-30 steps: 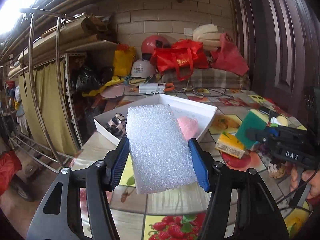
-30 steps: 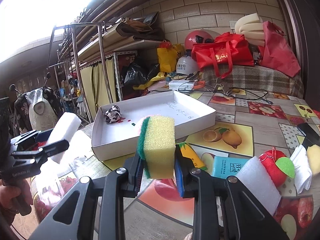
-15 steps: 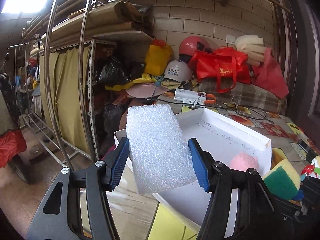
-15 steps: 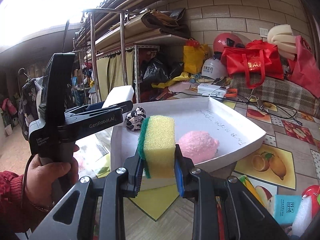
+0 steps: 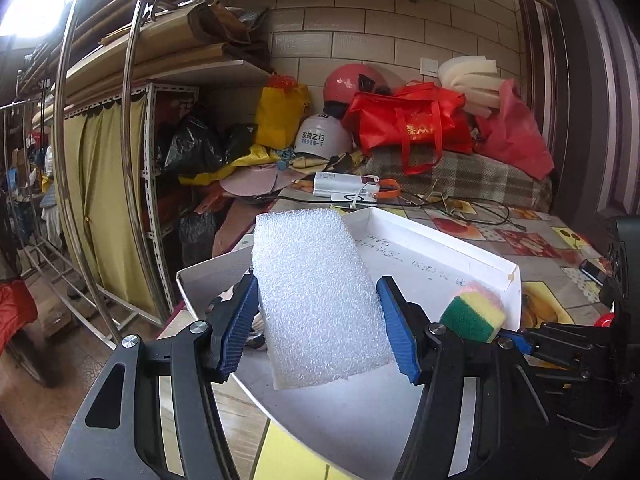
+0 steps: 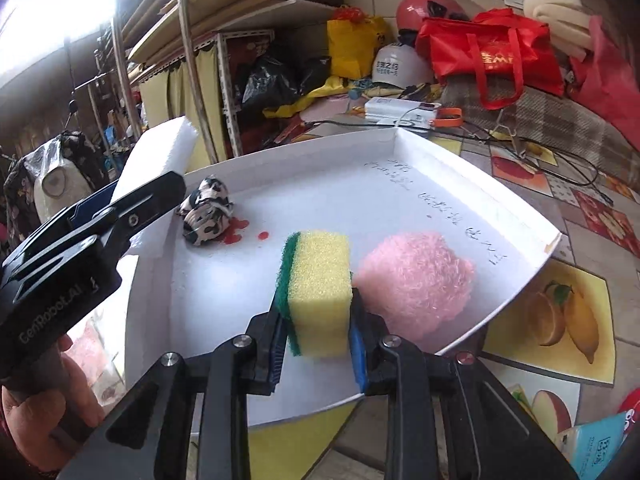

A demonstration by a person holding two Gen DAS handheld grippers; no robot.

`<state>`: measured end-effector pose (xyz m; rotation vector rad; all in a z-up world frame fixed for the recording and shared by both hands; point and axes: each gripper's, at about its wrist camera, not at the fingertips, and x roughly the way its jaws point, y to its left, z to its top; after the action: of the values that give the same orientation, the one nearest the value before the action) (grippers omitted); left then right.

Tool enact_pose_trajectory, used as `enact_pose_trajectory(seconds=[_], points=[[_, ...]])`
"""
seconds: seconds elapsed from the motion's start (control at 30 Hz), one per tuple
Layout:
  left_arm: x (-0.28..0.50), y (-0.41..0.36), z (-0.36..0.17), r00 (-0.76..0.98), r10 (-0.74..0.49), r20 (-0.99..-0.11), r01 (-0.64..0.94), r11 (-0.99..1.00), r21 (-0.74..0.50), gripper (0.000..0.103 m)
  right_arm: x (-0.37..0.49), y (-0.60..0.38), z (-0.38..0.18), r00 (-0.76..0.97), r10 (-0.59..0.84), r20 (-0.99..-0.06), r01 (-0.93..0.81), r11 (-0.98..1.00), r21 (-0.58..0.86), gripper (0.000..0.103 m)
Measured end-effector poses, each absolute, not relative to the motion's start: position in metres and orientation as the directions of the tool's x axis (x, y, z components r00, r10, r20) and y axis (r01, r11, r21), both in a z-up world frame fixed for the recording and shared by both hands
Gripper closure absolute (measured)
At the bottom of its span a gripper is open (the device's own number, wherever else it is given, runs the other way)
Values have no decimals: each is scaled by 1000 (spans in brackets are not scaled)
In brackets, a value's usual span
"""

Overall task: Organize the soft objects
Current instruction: 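Carry foam block and sponge into the white tray and release both, then grasp the braided rope knot with the left tool while the right tool grasps the white sock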

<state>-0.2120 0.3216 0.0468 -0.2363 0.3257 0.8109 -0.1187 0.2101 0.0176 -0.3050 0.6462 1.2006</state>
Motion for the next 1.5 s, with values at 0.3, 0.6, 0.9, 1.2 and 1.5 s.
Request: enact_pose_trajectory(seconds=[0.3, 0.6, 0.9, 1.2, 1.5], points=[[-201, 320, 48, 610, 704, -364, -776, 623, -96, 0, -135, 204, 29, 249, 798, -548, -935, 345, 77, 15], [-206, 315, 49, 561, 753, -342, -817, 571, -82, 0, -149, 196, 39, 325, 820, -472, -932, 363, -12, 10], [-213, 317, 46, 538, 760, -364, -836, 537, -113, 0, -182, 164, 42, 298, 849, -435, -953, 293, -81, 9], [-211, 284, 47, 622, 689, -372, -766, 634, -108, 0, -179, 91, 49, 279, 875, -395, -960, 262, -97, 9], [-167, 188, 49, 838, 331, -434, -389, 920, -48, 0, -60, -12, 48, 469, 766, -439, -825, 557, 90, 9]])
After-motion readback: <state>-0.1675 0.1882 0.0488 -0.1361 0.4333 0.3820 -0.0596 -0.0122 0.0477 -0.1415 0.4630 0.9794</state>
